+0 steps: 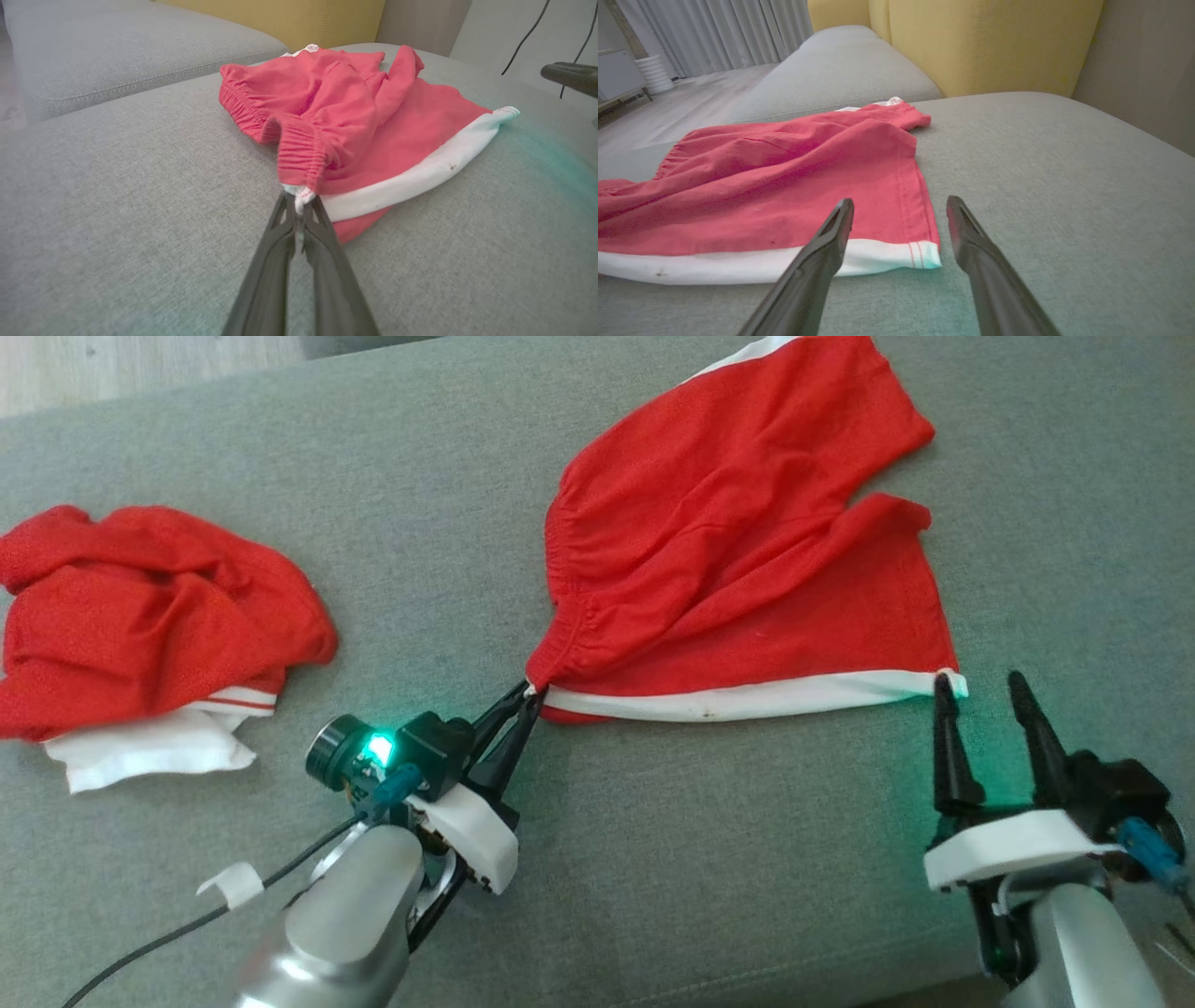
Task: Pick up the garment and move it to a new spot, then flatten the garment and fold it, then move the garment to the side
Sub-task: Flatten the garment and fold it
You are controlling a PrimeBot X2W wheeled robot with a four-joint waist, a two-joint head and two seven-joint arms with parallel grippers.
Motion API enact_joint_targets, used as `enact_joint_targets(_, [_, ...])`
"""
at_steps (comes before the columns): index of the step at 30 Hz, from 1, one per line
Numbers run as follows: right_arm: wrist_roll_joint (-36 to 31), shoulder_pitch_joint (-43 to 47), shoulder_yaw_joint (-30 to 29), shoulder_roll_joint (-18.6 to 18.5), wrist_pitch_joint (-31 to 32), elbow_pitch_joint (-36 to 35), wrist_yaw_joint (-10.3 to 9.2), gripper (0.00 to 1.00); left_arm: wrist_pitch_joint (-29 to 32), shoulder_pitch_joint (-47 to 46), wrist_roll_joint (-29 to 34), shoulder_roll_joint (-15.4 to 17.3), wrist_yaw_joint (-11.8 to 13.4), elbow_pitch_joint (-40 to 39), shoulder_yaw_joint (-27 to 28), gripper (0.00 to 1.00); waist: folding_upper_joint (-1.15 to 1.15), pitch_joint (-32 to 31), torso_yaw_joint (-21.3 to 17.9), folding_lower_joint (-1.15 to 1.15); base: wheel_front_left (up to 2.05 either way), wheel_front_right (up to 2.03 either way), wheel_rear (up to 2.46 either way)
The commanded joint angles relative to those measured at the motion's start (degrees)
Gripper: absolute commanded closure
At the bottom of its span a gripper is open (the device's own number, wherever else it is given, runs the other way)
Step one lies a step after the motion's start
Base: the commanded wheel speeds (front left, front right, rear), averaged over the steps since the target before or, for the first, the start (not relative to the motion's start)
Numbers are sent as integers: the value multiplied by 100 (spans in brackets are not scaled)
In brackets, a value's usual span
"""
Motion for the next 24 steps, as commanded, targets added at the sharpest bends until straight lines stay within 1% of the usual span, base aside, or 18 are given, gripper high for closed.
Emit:
enact_joint_targets(1, [-84,-136,42,-28,-78,-66,-5,0,-69,-220,-48,123,9,-174,111,100,0,-19,23,0,0,0,0])
enact_joint_targets(4, [-208,-170,-142,-28,-53,172,-5,0,-97,-192,-25,105,14,-272,89,100,0,-55,73,0,0,0,0])
enact_joint_targets(10, [-358,-343,-502,-28,245,647,-5,0,-120,-68,49,67,104,-560,98,100,0,-101,178,0,0,0,0])
enact_joint_targets(17, [-399,-601,-519,-28,379,972,-5,0,-123,72,106,45,135,-851,111,100,0,-129,265,0,0,0,0])
enact_joint_targets(24, [-558,-781,-372,-28,702,1291,-5,0,-124,117,155,31,134,-1019,133,100,0,-123,327,0,0,0,0])
